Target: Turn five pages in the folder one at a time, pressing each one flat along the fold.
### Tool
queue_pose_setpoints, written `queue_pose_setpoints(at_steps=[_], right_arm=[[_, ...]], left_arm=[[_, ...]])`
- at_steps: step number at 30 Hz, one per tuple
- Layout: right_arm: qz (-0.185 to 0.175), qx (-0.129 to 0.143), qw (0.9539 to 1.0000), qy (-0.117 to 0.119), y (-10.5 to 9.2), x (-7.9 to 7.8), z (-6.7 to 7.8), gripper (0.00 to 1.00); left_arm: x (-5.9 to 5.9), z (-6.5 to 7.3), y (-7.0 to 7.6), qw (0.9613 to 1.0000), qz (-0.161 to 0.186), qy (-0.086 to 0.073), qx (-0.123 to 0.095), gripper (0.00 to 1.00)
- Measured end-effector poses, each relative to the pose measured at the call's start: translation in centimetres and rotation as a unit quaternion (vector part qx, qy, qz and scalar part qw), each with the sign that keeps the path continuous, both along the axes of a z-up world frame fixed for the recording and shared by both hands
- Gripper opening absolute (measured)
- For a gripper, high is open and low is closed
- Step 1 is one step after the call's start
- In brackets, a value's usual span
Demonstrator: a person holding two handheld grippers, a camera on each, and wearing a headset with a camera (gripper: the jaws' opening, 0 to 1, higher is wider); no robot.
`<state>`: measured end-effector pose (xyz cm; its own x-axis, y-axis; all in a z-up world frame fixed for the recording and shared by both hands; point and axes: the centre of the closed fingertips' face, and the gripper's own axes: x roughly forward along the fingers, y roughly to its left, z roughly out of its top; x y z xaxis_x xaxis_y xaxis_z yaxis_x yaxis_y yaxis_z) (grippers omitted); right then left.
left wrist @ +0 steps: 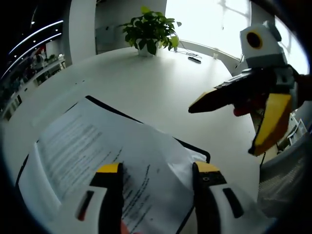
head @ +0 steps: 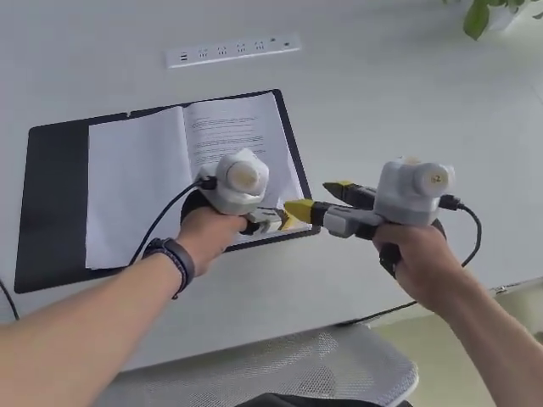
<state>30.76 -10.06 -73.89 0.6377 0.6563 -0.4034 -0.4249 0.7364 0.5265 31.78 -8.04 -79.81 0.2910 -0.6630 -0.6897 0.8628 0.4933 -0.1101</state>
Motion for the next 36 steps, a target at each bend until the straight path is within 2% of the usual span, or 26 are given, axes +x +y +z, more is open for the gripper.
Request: queue_pose_setpoints(at_steps=[3,5,9,17,21,26,28,36], right_arm=[[-0.008,0.023,0.9996,0.015,0.4,1.0,-0.7,0.51],[-0.004,0.019,0.9996,0.022,0.7,1.6,-1.5,0.46],[0.009,0.019,0.9991,0.037,1.4,2.1,-2.6,0.43],[0.007,0.045,0.9972,0.059,2.1,2.7,-3.7,0.26],[0.000,0.056,0.9963,0.065,2.1,2.5,-3.8,0.12],[-0.016,0.068,0.9952,0.069,1.6,2.5,-3.8,0.02],[-0.022,0.074,0.9939,0.079,1.5,2.4,-3.9,0.02],[-0.033,0.078,0.9929,0.083,1.3,2.4,-4.0,0.01]], left_arm=[[0.0,0.1,0.0,1.0000,0.000,0.000,0.000,0.58],[-0.1,0.1,0.0,1.0000,-0.001,-0.001,0.002,0.57],[-0.1,0.1,0.0,1.0000,-0.002,-0.001,0.002,0.57],[0.2,0.0,0.0,1.0000,-0.002,0.001,0.001,0.58],[0.2,-0.1,-0.1,1.0000,-0.005,0.005,0.000,0.61],[0.1,-0.2,-0.1,0.9999,-0.005,0.009,-0.001,0.63],[0.1,-0.2,-0.1,0.9999,-0.006,0.013,-0.001,0.64],[-0.1,0.2,0.2,0.9998,-0.007,0.016,-0.003,0.69]])
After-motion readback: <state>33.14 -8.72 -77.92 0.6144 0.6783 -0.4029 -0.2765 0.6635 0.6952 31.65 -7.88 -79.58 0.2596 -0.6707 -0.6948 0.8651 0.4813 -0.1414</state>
